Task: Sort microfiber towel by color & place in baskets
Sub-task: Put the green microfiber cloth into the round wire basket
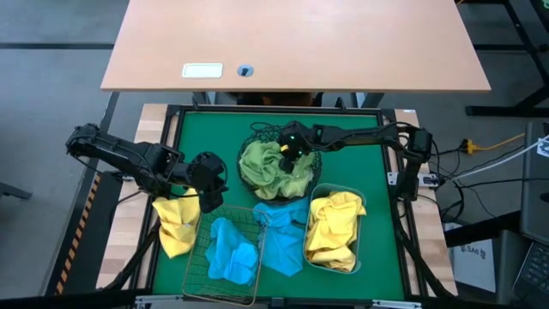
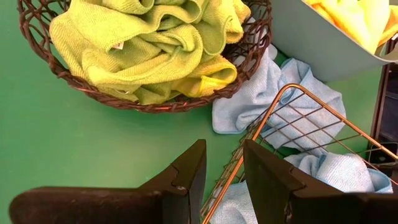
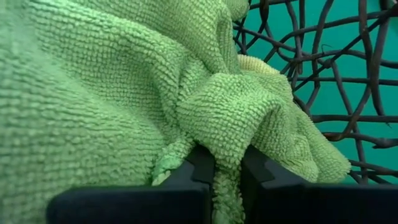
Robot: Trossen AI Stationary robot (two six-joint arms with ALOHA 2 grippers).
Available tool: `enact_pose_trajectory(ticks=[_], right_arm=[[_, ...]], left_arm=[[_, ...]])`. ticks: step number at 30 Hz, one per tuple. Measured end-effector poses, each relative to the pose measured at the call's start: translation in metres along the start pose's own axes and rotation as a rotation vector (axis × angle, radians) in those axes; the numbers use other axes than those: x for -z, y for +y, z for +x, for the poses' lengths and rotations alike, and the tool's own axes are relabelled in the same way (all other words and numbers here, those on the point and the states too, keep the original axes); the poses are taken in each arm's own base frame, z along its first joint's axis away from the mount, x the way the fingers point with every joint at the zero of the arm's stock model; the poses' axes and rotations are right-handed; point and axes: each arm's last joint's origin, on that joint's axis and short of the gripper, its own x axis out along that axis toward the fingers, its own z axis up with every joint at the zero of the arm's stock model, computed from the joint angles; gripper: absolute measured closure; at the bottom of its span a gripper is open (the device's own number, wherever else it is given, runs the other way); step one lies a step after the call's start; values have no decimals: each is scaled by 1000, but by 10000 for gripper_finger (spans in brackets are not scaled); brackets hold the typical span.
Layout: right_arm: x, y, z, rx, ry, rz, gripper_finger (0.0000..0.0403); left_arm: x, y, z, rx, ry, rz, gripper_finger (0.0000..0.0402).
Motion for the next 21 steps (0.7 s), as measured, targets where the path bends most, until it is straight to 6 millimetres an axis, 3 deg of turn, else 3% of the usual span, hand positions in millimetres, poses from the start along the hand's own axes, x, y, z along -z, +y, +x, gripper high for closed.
enact_pose_trajectory(ticks=[4, 9, 14, 21], right_arm=[[0, 1, 0, -21, -2, 0, 353], [-4, 2, -9, -38, -24, -1, 278], [-11, 6, -33, -61, -67, -1, 221], [-21, 10, -77, -68, -145, -12, 201]], left_arm=[[0, 0, 0, 0, 0, 0, 300], [0, 0, 0, 0, 0, 0, 300], [0, 0, 0, 0, 0, 0, 300], [0, 0, 0, 0, 0, 0, 300]])
